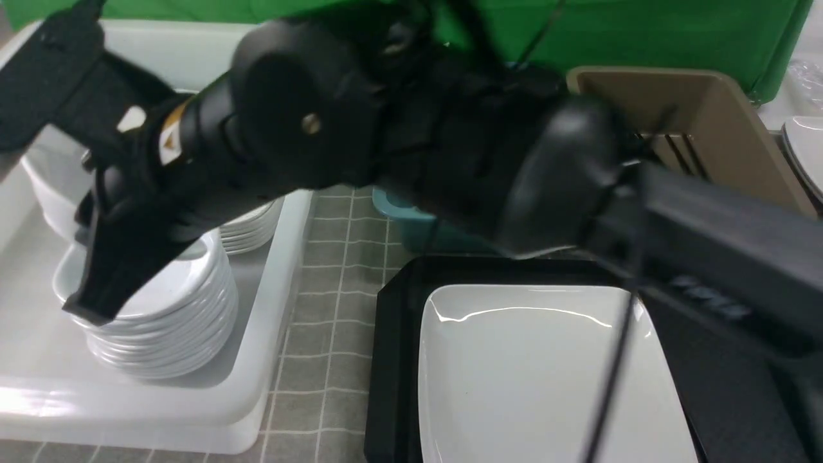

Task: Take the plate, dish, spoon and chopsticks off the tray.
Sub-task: Use the right arm to put the small plate into the large storage box on the left, then use the right arm to grab a plate from the dinner plate

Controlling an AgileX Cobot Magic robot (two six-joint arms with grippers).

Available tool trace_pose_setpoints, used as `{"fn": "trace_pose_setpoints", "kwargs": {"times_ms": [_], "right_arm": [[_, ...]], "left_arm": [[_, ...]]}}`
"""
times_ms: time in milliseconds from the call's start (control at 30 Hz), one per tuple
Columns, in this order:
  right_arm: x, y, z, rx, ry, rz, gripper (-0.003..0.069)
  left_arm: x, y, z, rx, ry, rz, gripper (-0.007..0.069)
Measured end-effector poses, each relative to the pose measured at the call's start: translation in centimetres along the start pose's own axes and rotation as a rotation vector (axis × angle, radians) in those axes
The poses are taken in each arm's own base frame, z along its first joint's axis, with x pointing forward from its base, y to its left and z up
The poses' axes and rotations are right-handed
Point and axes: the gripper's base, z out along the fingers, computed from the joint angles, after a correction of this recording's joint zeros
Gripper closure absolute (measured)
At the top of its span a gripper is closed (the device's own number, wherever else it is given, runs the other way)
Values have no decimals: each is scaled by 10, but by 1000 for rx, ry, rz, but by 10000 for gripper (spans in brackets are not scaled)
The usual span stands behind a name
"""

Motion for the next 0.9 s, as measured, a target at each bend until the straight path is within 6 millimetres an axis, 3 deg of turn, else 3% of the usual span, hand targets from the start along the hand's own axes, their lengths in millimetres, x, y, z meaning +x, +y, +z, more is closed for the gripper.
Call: {"fn": "trace_pose_setpoints", "kwargs": {"times_ms": [133,233,300,400,500,567,600,667,733,767,800,833,900], "right_arm": [[8,-3,32,2,18,-3,573],[13,-4,41,3,28,-3,470],[14,-3,41,0,35,11,339],[12,-2,30,-14,80,63,140],[7,-3,-4,8,172,66,69],[2,-9,-38,92,238,20,104],[2,-13,-58,147,295,-4,155],[2,-35,-115,361,388,14,320],[6,-60,-162,513,381,108,486],[13,-76,-196,576,354,181,568],[16,-79,-196,578,361,191,568],[30,-93,-234,602,327,302,613],[55,-101,-263,582,321,432,633]], "left_arm": [[6,-2,-6,6,20,45,622],[7,-2,-6,6,21,49,622],[8,-2,-6,6,22,51,622],[9,-2,-6,6,31,57,622],[11,-6,-5,23,56,97,622],[12,-12,-1,61,84,131,622],[12,-18,3,96,109,151,622],[12,-31,14,178,169,188,622],[14,-48,25,254,236,233,622],[14,-59,31,280,265,258,622],[14,-59,31,280,265,258,622],[17,-76,39,301,300,304,624],[21,-99,48,320,333,368,624]]}}
